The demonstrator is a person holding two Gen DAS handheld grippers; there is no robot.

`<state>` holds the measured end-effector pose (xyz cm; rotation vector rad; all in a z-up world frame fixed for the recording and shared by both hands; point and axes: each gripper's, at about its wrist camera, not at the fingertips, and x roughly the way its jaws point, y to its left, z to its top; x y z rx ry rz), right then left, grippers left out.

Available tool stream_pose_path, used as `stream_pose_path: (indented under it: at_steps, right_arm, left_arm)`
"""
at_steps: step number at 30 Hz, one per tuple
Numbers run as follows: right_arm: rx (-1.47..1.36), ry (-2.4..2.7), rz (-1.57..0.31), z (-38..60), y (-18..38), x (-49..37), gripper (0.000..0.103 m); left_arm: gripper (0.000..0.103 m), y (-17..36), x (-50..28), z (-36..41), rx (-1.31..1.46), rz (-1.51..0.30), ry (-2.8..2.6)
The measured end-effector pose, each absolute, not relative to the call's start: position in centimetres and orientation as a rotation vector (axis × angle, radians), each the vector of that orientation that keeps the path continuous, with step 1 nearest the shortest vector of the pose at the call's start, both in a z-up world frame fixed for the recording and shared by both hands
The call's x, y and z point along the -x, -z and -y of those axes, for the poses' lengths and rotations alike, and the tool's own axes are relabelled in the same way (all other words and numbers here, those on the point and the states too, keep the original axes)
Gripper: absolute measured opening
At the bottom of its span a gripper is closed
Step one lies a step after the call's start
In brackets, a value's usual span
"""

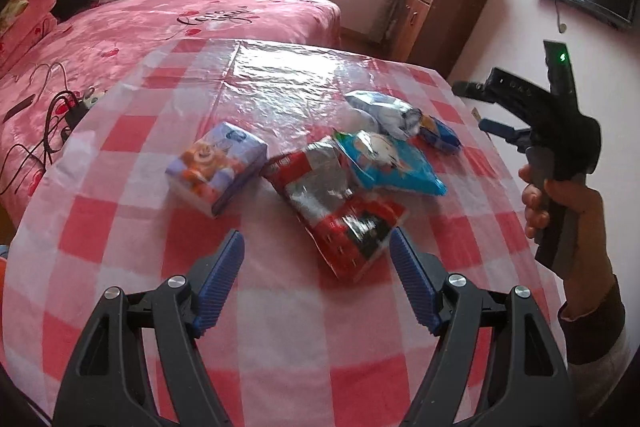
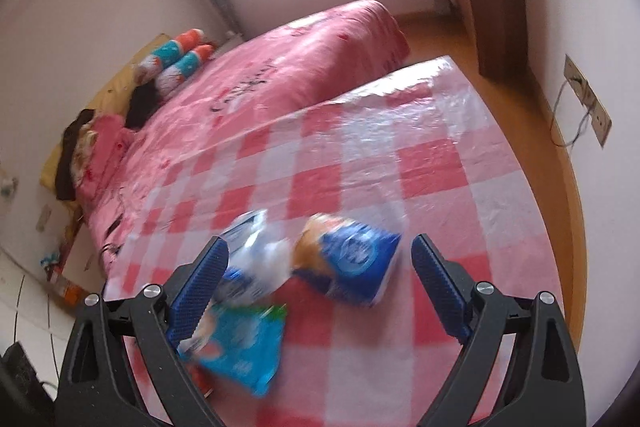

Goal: Collect trash
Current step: 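Close right tool on white milk carton while left tool grasps bear-printed wipes pack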

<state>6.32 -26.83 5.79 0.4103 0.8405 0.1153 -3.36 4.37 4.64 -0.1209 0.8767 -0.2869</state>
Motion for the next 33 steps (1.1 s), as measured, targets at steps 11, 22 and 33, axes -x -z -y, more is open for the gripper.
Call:
stream_pose_path:
  at_steps: [11,22,33]
  right_arm:
    - [-0.403,-0.191,-0.891,23.9,-3.0,-10.5,0.092]
    - [-0.247,-0.365,-0.895,18.4,-2.8,-10.3,0.079]
    - [-0.181,-0.61,-0.938,14.0,-2.5,-8.0,0.075]
  left_arm:
    - [0.076,-4.1,-2.2,-7.3,0.092,-0.817,0.217]
    - [0.076,-2.2,-4.6,-8.1,0.042,-0.842,0.273]
    - [0.076,-1.1,-4.8,-8.2,0.028,-0.858,0.287]
